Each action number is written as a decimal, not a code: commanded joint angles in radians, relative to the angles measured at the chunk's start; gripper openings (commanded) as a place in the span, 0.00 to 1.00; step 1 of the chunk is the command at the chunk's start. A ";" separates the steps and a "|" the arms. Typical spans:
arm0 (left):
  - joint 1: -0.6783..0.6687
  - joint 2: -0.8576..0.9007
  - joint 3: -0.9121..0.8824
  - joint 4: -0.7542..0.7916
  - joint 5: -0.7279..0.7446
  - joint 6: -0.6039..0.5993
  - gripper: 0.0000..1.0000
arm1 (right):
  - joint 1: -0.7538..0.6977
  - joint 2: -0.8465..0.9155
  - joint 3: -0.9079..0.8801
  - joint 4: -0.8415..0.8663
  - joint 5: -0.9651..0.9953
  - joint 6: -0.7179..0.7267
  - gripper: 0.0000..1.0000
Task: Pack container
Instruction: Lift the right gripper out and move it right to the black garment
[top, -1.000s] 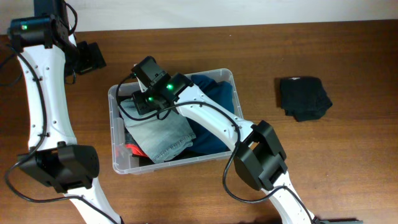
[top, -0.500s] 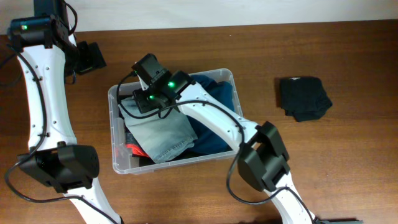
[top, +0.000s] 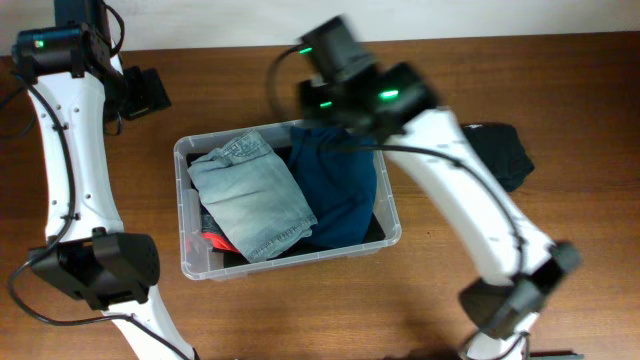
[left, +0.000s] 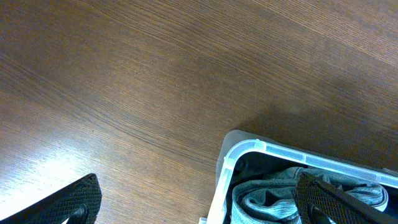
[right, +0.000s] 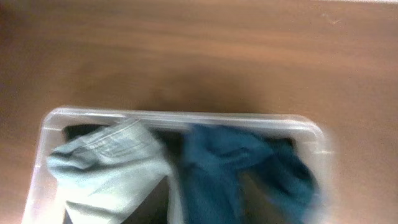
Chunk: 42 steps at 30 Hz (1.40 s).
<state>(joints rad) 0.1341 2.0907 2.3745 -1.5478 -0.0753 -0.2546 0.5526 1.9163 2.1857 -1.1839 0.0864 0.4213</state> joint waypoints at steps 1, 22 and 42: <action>0.005 -0.008 -0.003 0.000 0.007 -0.010 0.99 | -0.118 -0.074 0.014 -0.092 0.087 0.033 0.49; 0.005 -0.008 -0.003 -0.001 0.007 -0.010 0.99 | -1.112 -0.135 -0.105 -0.409 -0.431 -0.127 0.99; 0.005 -0.008 -0.003 0.000 0.007 -0.010 0.99 | -1.312 -0.135 -0.773 0.139 -0.913 -0.276 0.98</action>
<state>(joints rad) 0.1341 2.0907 2.3745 -1.5478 -0.0753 -0.2546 -0.7589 1.8050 1.4677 -1.0966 -0.7723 0.1856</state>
